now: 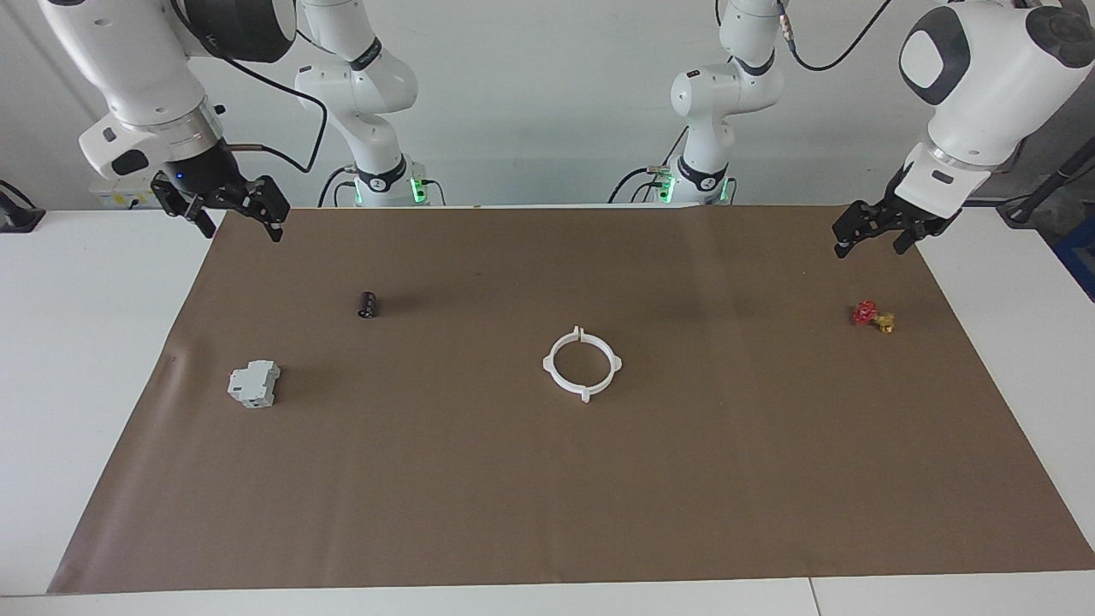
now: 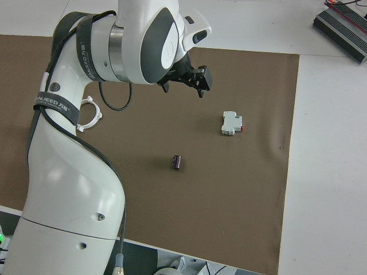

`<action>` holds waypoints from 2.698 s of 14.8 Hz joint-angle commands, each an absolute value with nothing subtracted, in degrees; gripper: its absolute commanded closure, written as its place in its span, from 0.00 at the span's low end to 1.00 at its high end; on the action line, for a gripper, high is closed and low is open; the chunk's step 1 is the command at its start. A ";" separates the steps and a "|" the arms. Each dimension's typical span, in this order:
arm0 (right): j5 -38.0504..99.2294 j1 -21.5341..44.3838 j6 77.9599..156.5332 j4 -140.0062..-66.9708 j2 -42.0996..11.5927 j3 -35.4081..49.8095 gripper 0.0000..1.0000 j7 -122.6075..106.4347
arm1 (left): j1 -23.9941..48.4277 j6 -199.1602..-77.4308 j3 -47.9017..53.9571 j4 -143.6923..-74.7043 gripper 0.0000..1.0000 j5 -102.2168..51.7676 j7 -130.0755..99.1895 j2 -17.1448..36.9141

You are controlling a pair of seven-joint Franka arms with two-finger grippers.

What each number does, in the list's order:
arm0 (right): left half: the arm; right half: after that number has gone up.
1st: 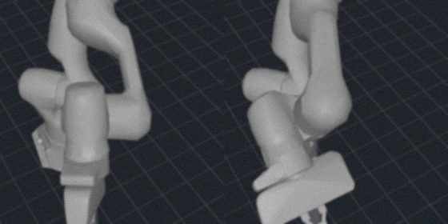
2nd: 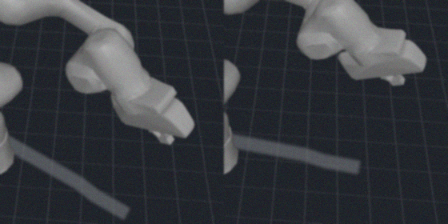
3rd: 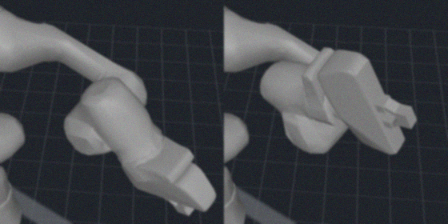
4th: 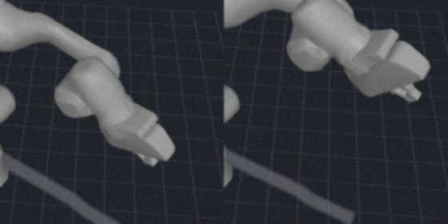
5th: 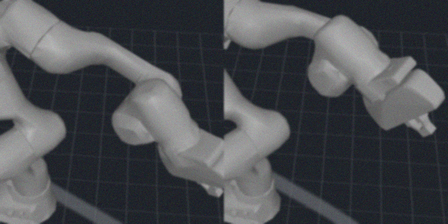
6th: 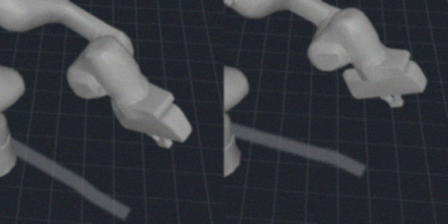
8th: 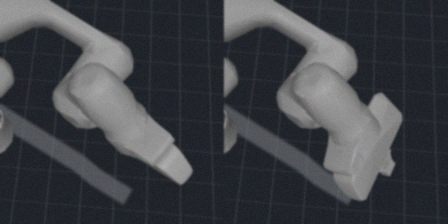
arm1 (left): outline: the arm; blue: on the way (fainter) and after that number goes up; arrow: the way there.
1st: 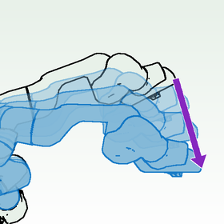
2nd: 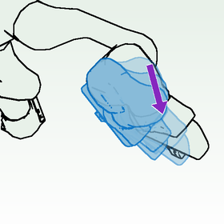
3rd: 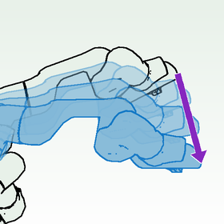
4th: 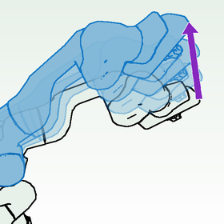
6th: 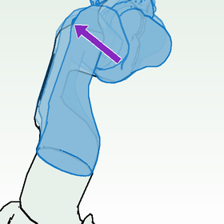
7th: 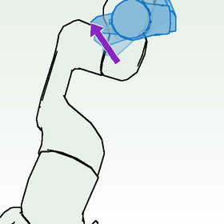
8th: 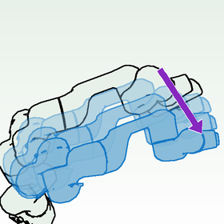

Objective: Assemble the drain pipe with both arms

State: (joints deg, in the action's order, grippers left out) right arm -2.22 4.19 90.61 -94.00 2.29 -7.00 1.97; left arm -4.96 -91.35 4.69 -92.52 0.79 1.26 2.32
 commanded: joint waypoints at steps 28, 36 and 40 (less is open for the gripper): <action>-2.46 3.60 90.79 -95.10 3.43 -6.59 0.00 0.70 | 2.46 -88.68 -1.14 -94.92 0.00 -0.35 2.90 -5.63; -2.46 3.60 90.79 -95.10 3.43 -6.59 0.00 0.70 | 2.46 -88.68 -1.06 -95.36 0.00 -0.35 2.81 -5.19; -2.46 3.60 90.88 -95.10 3.43 -6.59 0.00 0.70 | 2.46 -88.68 -1.05 -95.36 0.00 -0.35 2.72 -5.19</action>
State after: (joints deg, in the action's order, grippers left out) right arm -2.22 4.19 90.61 -94.00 2.29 -7.00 1.97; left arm 1.53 -89.12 -0.21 -94.68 0.33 3.54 -4.46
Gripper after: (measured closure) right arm 0.000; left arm 0.000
